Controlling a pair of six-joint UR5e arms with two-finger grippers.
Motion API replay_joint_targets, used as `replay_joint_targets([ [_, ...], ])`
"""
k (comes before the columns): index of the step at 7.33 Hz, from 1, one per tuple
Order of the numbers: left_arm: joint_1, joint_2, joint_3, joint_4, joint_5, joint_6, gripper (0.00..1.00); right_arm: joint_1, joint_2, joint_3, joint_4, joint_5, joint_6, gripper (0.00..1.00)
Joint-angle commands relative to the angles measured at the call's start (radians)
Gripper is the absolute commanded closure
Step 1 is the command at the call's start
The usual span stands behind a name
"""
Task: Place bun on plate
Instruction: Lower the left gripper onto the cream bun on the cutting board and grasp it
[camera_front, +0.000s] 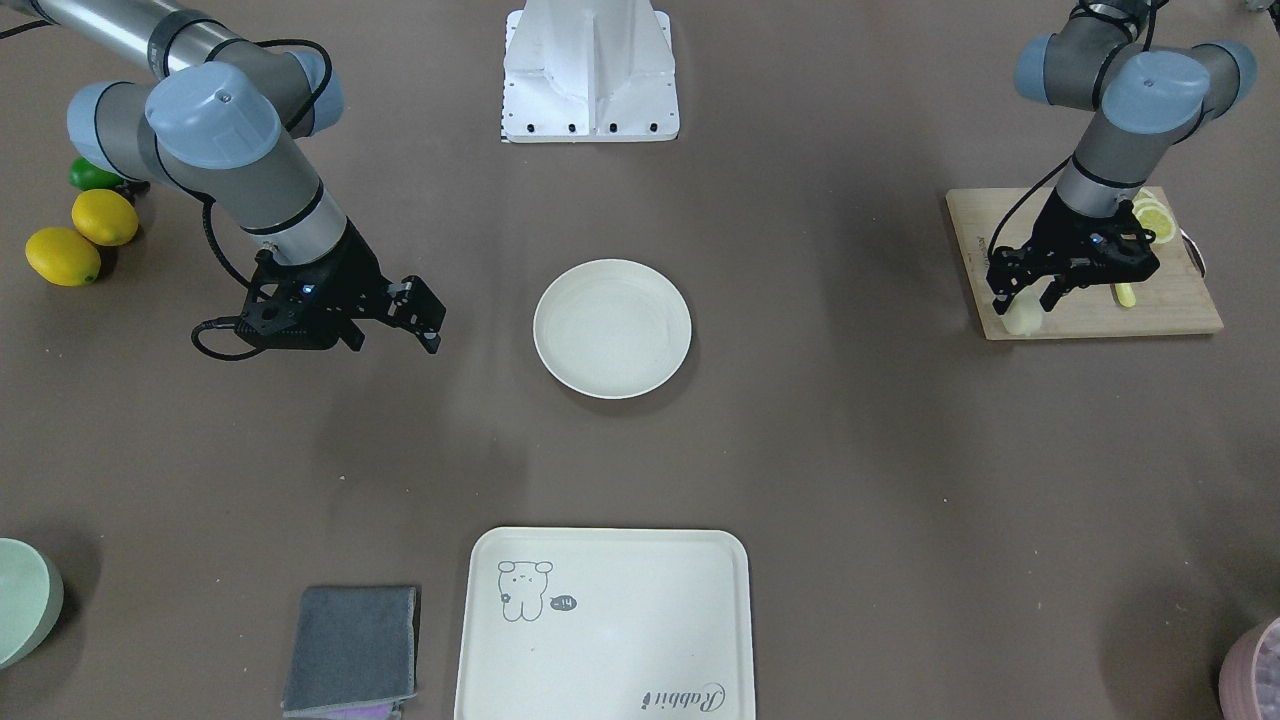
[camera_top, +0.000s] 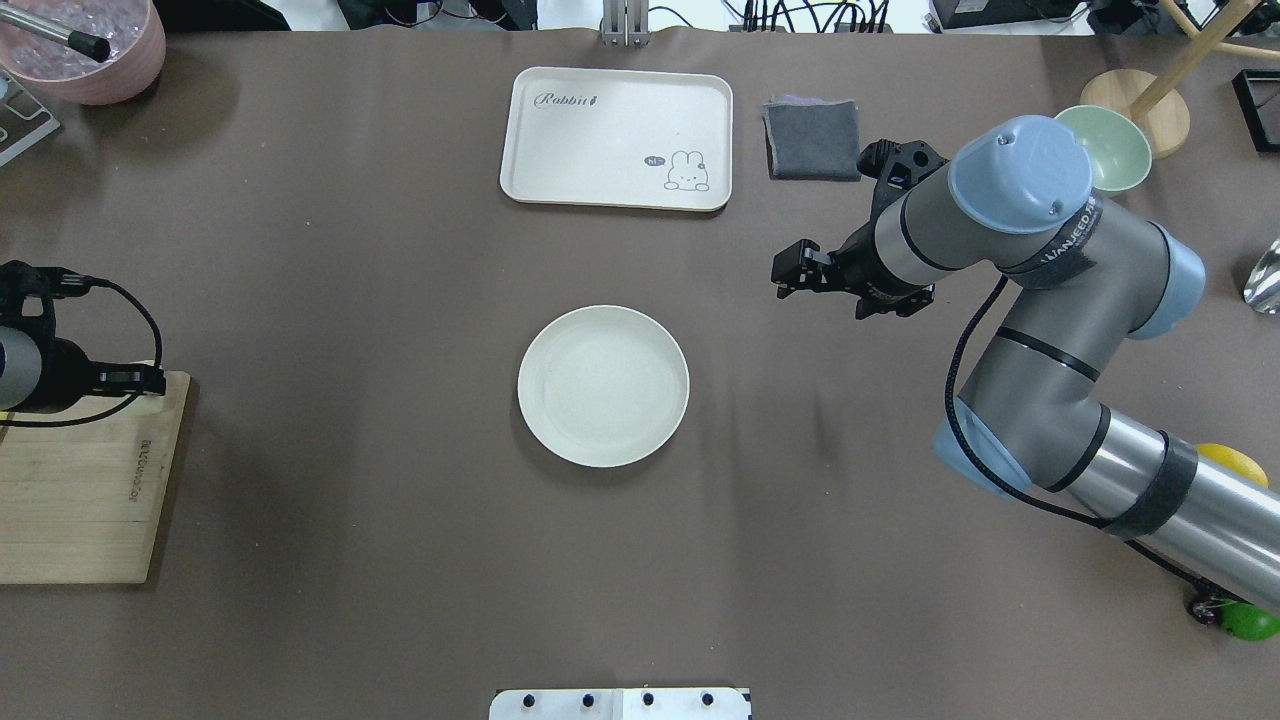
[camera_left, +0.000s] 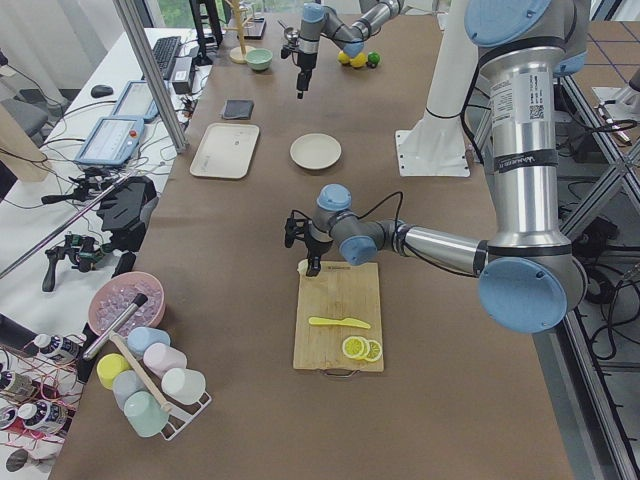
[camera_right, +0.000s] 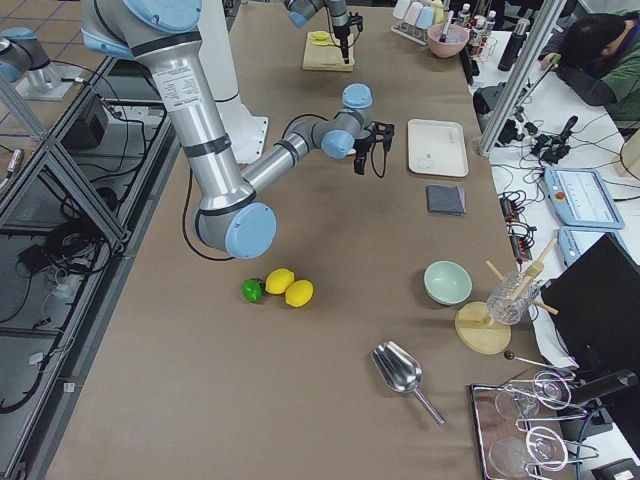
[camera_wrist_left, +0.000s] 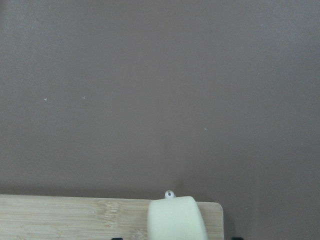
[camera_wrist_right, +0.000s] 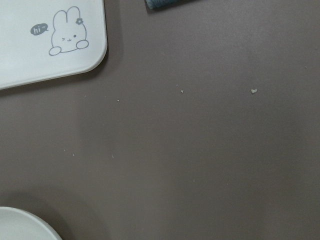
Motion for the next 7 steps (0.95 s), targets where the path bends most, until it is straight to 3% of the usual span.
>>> replay_joint_targets([
  [1,0.000,-0.001,0.000,-0.001,0.000,0.001,0.60,-0.001,0.000,0.000,0.000,-0.001,0.000,0.00],
  [7,-0.029,0.001,-0.047,0.003,-0.008,0.028,0.63,-0.001,0.002,0.002,0.000,0.003,0.000,0.00],
])
